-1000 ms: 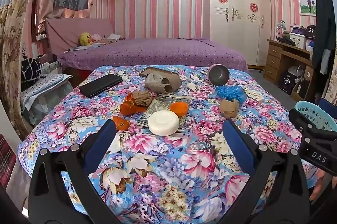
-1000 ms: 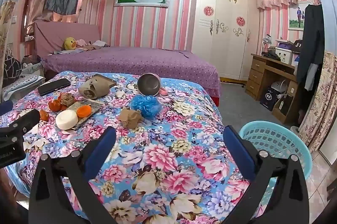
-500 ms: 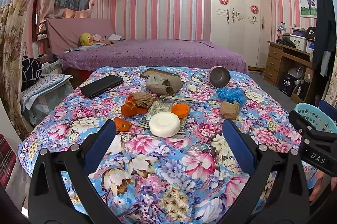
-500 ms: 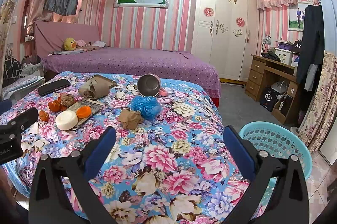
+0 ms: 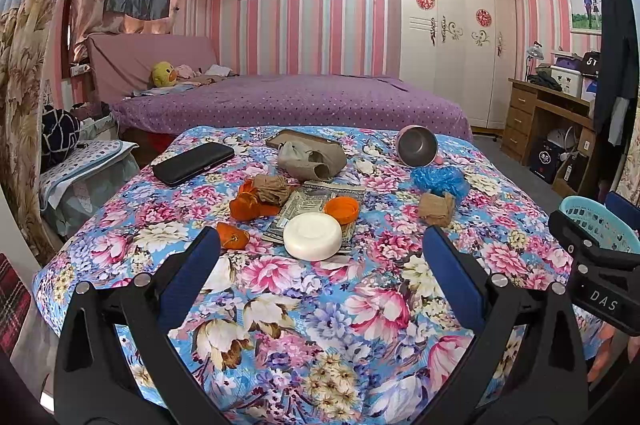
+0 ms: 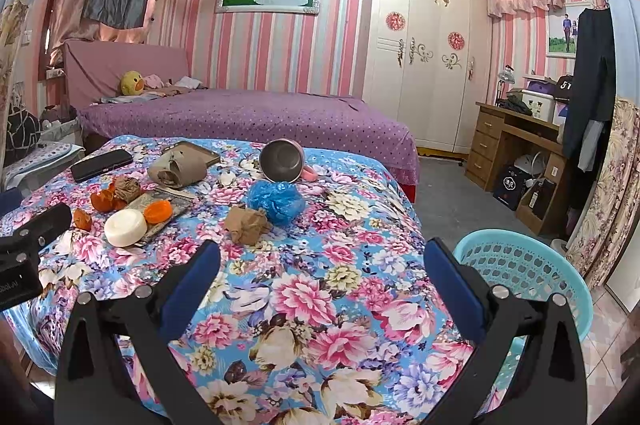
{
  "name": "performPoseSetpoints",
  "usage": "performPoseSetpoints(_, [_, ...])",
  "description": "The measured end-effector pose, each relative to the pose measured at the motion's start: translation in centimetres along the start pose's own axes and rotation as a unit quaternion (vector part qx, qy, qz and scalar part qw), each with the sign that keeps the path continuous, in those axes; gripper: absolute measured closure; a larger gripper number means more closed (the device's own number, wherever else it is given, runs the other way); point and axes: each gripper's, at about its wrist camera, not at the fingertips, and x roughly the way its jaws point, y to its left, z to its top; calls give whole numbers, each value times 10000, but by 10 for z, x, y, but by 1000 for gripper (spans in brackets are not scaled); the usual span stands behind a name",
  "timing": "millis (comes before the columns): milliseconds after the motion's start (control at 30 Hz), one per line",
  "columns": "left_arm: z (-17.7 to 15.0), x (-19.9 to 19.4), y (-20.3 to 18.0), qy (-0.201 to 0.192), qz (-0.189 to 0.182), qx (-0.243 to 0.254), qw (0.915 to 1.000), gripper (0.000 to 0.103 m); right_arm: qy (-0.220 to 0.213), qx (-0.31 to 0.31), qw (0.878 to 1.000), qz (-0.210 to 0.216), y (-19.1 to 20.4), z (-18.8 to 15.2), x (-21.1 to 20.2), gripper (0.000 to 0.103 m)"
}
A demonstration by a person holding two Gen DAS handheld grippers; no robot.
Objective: Collect trash
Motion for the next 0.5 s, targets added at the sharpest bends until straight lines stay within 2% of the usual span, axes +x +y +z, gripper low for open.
performPoseSetpoints(500, [1,0,1,4,-4,-8,10000,5,7,4,10000,1,-2,-1,1,4])
